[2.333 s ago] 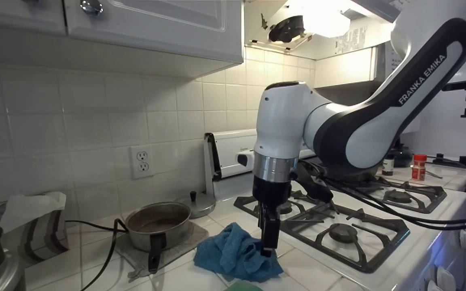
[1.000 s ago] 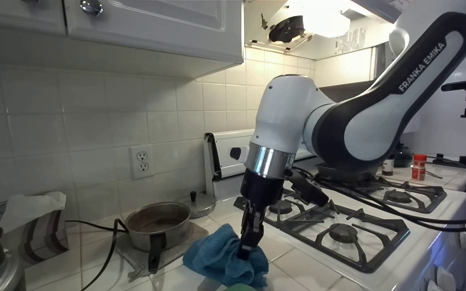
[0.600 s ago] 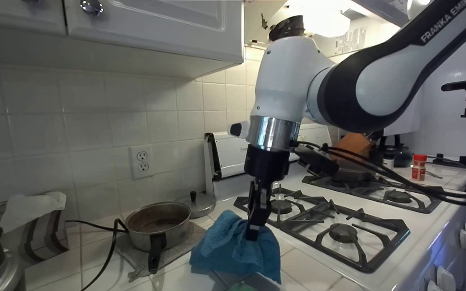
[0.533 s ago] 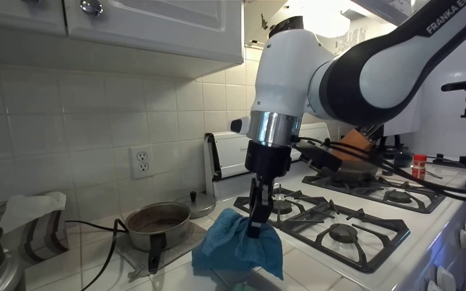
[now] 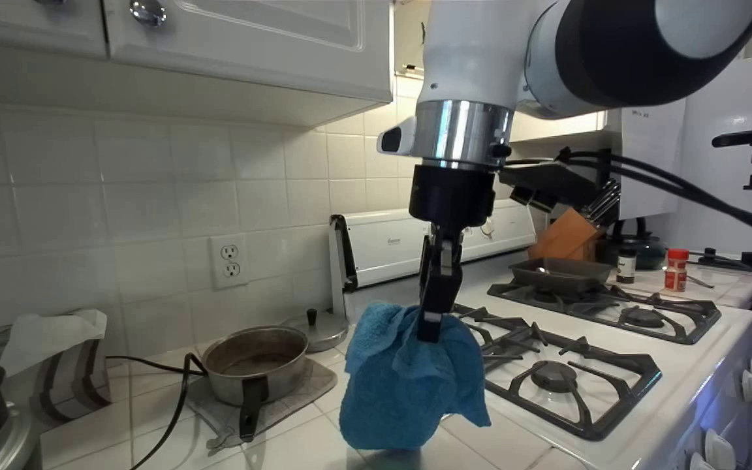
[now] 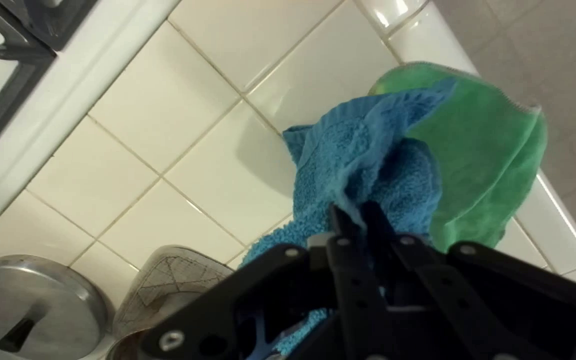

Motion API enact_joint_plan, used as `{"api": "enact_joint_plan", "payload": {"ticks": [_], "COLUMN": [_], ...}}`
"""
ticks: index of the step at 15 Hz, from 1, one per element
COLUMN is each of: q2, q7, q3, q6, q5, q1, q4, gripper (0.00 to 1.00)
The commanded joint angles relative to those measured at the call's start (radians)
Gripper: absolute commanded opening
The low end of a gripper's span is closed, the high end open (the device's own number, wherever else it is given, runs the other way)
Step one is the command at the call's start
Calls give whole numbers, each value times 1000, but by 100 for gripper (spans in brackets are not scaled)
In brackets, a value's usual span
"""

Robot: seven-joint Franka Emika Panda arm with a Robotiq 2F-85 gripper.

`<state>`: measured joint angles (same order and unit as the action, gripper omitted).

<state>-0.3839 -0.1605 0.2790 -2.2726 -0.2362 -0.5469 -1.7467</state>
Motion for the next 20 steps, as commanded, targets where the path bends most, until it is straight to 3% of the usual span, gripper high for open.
{"api": "enact_joint_plan", "payload": {"ticks": [1,5,6,13,14,20], "q2": [78,149,78,119,119,189], "q7": [-72,-131,-86,-118,-118,-260], "q3": [-8,4,12,17,17,-15], "q6": [88,152,142,150,150,166], "q5": [-42,-19,-26,-27,-27,-216], "q1": [-11,11,12,22,22,5], "q4": [-34,-77,-8,-49,-49,-40], "gripper": [3,3,10,10,3,3]}}
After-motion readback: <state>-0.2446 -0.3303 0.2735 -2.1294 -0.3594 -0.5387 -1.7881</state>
